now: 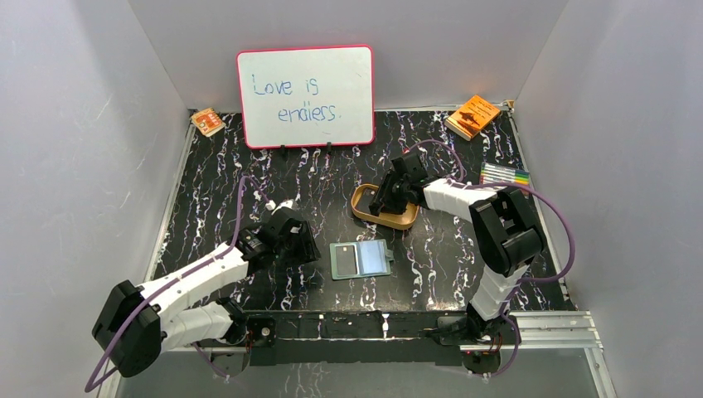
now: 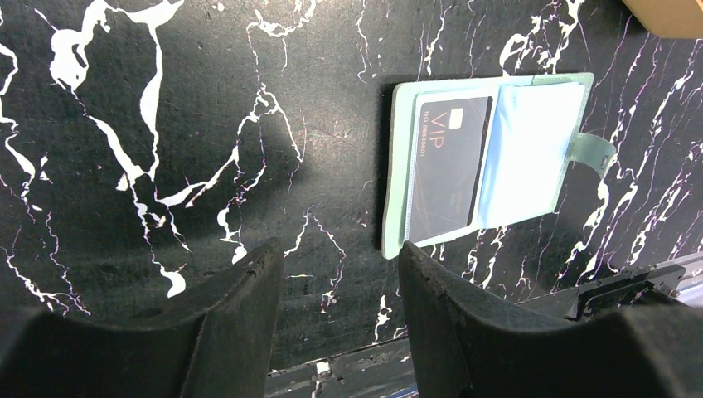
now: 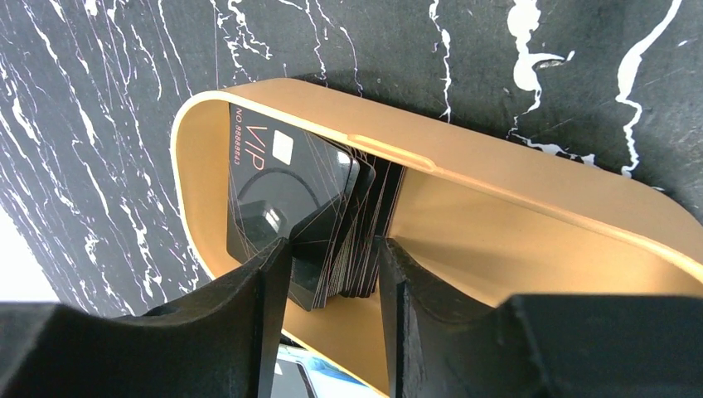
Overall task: Put the credit cards into the card holder
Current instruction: Pick up the credit card from the storage box.
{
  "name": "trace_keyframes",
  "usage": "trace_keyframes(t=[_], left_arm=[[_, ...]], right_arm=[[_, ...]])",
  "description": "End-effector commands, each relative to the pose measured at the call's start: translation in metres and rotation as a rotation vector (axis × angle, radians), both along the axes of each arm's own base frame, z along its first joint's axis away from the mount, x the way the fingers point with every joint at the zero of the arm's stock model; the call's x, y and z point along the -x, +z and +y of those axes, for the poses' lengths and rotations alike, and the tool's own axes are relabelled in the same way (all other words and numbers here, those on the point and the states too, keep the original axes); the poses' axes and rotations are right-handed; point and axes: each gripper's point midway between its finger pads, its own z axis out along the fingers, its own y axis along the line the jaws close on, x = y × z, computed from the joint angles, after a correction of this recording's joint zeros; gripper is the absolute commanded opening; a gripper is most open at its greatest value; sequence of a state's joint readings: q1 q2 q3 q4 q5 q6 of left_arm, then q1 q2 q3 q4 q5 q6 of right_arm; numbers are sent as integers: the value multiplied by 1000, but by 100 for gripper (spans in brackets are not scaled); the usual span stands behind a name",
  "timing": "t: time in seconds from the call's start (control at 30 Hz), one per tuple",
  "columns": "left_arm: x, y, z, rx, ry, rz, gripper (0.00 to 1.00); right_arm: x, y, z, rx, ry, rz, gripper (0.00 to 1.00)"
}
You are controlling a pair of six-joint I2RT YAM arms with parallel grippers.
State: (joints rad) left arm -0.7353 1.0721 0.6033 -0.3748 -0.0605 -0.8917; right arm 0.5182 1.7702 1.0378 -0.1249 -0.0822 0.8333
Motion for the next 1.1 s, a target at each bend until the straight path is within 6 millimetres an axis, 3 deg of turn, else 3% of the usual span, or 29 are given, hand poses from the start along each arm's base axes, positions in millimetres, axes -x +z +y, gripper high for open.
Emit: trace_keyframes(t=[0.0,0.4,0.87,1.07], left_arm=[[0,0,1,-3,4,5,51],[1,-2,-1,1,5,12,51],[2,-4,-1,6,2,21,50],[2,-5,-1,4,2,21,50]], right_arm=[[-3,5,-3,16,1,-18,49],[4,11,-14,-6,-21,-35,41],[2,15,-11,-44,-9,-44,20],[10,20,-13,-59,-16,-41,6]])
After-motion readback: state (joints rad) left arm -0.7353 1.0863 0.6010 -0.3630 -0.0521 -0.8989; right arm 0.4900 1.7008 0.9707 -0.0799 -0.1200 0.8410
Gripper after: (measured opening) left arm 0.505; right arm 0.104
